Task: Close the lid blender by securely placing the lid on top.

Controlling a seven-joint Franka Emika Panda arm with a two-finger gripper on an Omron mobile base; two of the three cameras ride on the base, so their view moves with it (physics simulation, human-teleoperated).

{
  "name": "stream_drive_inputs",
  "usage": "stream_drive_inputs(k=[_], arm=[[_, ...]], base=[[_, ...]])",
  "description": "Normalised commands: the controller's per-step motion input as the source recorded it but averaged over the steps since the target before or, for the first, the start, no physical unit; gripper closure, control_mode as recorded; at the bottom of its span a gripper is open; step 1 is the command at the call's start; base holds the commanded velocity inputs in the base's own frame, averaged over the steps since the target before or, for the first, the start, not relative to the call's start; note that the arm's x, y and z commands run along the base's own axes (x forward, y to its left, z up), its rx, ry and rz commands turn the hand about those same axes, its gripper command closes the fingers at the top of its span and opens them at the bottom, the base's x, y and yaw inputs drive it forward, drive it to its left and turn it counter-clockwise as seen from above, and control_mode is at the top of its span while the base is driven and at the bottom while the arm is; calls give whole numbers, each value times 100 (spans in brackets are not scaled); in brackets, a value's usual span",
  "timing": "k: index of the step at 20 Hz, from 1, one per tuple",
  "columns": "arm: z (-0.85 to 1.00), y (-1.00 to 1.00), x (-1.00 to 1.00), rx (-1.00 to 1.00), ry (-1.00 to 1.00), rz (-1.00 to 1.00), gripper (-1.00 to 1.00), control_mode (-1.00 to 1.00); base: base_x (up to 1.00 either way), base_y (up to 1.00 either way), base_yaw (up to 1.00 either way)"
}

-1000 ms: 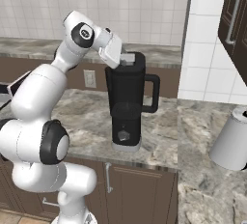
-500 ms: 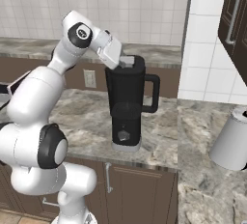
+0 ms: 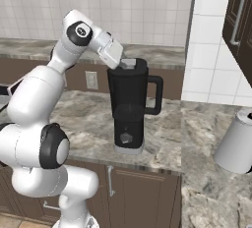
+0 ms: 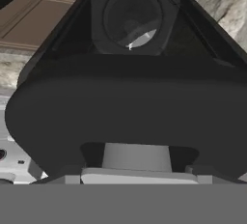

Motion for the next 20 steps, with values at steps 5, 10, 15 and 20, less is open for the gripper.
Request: stream_drive_inputs(k=[5, 10, 15, 20], arm=[[-2, -1, -20, 3, 3, 0, 100, -100], [0, -16, -34, 12, -3, 0, 100, -100], [0, -12, -16, 12, -1, -1, 100, -100], [0, -4, -9, 6, 2, -2, 100, -100]], base=[[0, 0, 0], [0, 0, 0], [0, 0, 0], [0, 0, 0]])
